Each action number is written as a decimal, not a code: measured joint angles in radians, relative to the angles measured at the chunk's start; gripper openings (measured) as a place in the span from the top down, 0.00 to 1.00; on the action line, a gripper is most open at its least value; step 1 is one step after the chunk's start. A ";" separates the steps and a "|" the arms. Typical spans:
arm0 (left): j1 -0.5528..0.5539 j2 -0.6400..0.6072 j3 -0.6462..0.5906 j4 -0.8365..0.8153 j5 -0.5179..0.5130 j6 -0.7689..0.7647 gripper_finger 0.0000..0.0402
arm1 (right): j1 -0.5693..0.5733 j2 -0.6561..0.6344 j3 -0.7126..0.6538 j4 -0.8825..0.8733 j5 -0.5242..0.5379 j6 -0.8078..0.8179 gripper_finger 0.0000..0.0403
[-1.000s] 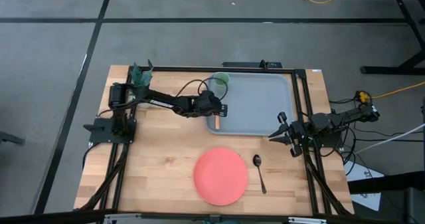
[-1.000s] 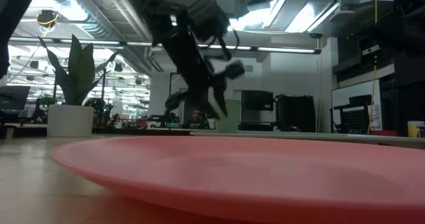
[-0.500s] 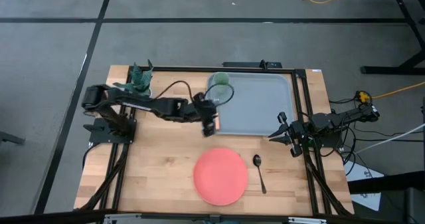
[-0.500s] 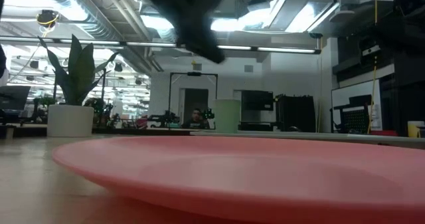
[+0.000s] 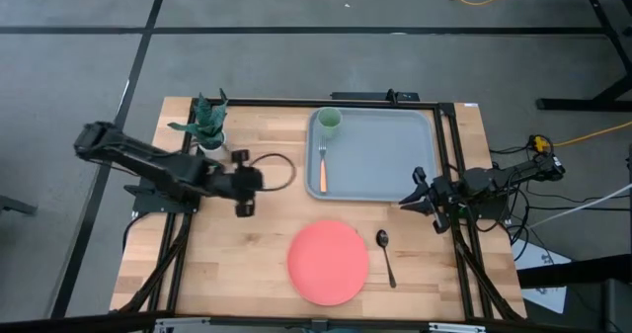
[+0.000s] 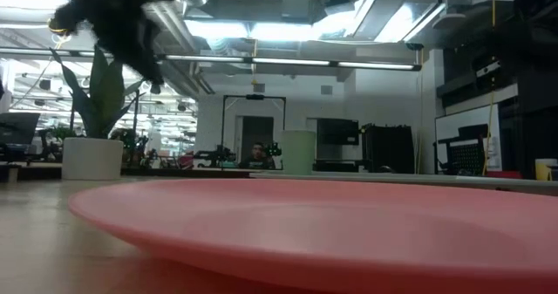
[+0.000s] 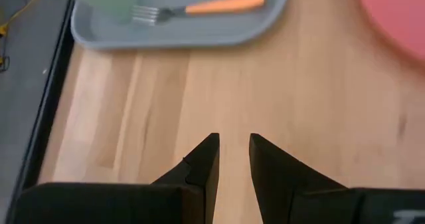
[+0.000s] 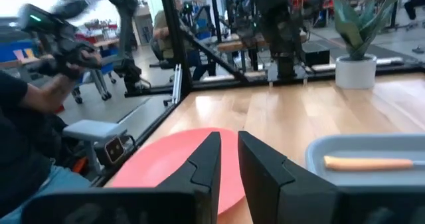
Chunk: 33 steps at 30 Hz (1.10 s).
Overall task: Pick and place plate/cup/fork/spoon on tray
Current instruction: Put the black spoon to the bottom right of the blue serving tray
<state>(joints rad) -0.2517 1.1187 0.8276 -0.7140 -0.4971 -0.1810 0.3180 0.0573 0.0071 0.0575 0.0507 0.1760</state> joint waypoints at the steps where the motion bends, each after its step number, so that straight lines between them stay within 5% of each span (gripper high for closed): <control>1: 0.000 -0.055 -0.065 0.056 -0.012 0.000 0.81 | 0.000 -0.001 0.000 0.010 0.004 -0.001 0.86; 8: 0.058 -0.420 -0.550 0.705 0.061 0.136 0.81 | 0.000 0.000 0.000 0.076 0.125 -0.025 0.86; 13: 0.113 -0.576 -0.759 1.038 0.137 0.245 0.81 | 0.000 0.000 0.000 0.122 0.187 -0.027 0.86; 24: 0.174 -0.739 -0.820 0.995 0.190 0.284 0.81 | 0.000 0.000 0.000 0.166 0.202 -0.026 0.86; 33: 0.199 -0.824 -0.820 0.981 0.248 0.355 0.81 | 0.000 0.000 0.000 0.278 0.418 -0.031 0.86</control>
<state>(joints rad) -0.0524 0.2945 0.0074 0.2666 -0.2494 0.1740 0.3176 0.0570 0.0071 0.3351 0.4686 0.1446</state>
